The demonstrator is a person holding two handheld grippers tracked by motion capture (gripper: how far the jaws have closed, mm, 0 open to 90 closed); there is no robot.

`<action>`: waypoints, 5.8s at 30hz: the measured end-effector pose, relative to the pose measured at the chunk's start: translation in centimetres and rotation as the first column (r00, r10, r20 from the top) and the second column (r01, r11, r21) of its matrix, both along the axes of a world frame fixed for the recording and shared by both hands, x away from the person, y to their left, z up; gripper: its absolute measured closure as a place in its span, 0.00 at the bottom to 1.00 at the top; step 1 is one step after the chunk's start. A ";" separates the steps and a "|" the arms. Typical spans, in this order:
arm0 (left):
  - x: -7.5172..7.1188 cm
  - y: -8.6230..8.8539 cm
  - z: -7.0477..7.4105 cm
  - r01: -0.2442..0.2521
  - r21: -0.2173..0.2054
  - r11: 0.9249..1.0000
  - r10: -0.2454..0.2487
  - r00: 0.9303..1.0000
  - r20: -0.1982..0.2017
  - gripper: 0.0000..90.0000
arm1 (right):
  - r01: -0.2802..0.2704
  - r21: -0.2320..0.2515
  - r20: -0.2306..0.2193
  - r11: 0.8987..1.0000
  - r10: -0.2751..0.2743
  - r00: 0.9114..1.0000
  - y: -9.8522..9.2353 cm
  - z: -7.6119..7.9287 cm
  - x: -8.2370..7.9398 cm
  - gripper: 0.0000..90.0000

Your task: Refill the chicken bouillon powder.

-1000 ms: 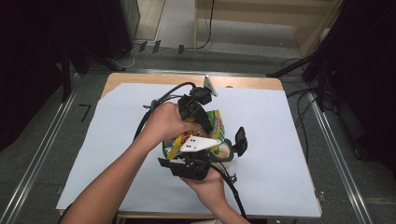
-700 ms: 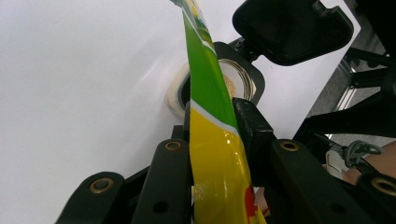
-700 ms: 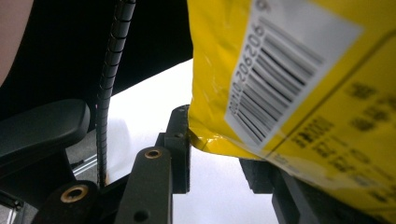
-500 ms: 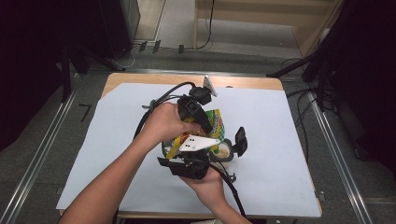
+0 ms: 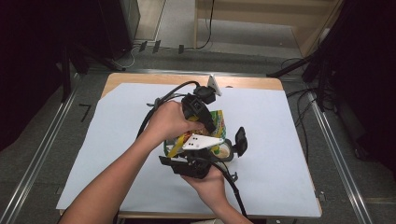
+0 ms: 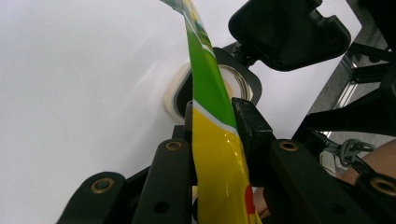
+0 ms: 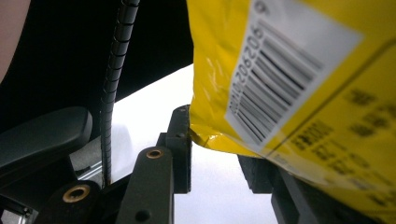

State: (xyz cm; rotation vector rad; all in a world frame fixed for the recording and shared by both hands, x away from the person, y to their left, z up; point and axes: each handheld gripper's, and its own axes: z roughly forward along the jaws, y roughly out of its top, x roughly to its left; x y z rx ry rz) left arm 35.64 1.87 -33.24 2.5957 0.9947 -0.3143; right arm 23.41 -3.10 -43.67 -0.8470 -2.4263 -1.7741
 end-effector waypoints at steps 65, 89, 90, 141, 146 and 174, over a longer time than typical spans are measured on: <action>0.2 -0.2 -0.3 0.012 -0.017 1.000 -0.013 1.000 -0.018 0.84 | -0.019 -0.038 -0.007 0.999 0.019 1.000 -0.6 0.2 0.1 0.77; -1.0 2.2 -1.4 -0.007 -0.119 0.993 0.006 1.000 -0.009 0.89 | -0.054 -0.075 0.065 0.996 0.059 0.996 0.1 -1.6 -0.7 0.73; -1.1 2.2 -1.5 -0.009 -0.121 0.993 0.008 1.000 -0.007 0.90 | -0.053 -0.074 0.062 0.996 0.058 0.996 0.1 -1.7 -0.8 0.73; -2.4 6.5 -4.3 -0.033 -0.293 0.955 0.028 0.999 -0.024 0.94 | -0.102 -0.216 0.095 0.971 0.125 0.988 0.8 -4.7 -1.4 0.69; -2.4 7.4 -4.0 -0.020 -0.327 0.945 0.017 1.000 -0.014 0.97 | -0.093 -0.201 0.081 0.975 0.111 0.990 0.7 -4.6 -1.3 0.66; -2.4 9.7 -3.7 -0.043 -0.373 0.927 0.041 0.999 -0.015 0.99 | -0.059 -0.237 0.064 0.970 0.076 0.995 0.6 -5.3 -0.9 0.61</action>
